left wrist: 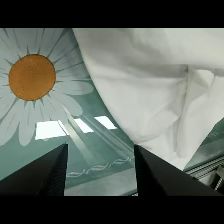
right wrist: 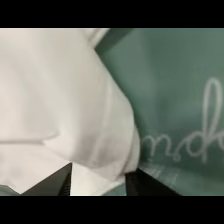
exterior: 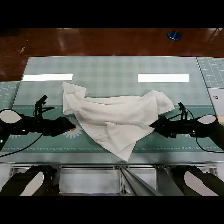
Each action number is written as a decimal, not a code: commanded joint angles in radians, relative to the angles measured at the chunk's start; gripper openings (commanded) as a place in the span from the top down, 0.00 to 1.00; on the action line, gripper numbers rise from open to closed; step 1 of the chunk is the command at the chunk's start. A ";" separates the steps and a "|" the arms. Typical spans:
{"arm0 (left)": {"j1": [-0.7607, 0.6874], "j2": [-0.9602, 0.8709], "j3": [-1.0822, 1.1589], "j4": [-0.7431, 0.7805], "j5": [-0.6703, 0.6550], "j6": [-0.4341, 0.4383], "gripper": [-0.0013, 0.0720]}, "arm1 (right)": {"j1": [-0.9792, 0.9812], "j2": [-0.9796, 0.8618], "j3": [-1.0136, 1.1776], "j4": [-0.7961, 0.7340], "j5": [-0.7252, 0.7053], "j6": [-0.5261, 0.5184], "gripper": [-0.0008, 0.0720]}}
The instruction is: Fold the shirts.
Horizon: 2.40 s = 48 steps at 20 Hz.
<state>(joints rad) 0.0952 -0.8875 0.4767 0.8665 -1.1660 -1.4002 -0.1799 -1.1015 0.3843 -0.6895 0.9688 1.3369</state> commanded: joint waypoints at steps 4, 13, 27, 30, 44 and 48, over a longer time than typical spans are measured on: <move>-0.001 0.001 -0.002 -0.003 0.007 0.000 0.29 | 0.015 -0.153 0.098 0.184 -0.042 -0.167 0.91; -0.007 -0.066 -0.003 -0.022 0.068 0.000 0.29 | -0.068 -0.153 0.329 0.101 0.166 -0.161 0.96; -0.374 -0.383 0.003 -0.368 0.388 0.001 0.30 | -0.053 -0.153 0.329 0.079 0.157 -0.160 0.96; -0.457 -0.407 0.017 -0.370 0.424 0.001 0.70 | -0.053 -0.153 0.329 0.082 0.159 -0.160 0.96; -0.169 -0.285 0.300 -0.343 0.169 0.110 0.95 | -0.203 0.090 0.873 0.262 0.425 -0.135 0.96; 0.053 -0.026 0.473 -0.343 0.100 0.110 0.95 | -0.296 0.270 1.036 0.206 0.410 -0.114 0.96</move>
<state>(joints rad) 0.0078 -1.0645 0.8455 0.5243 -1.0122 -1.2968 -0.4145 -0.9474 1.2942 -0.4484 1.3808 1.1992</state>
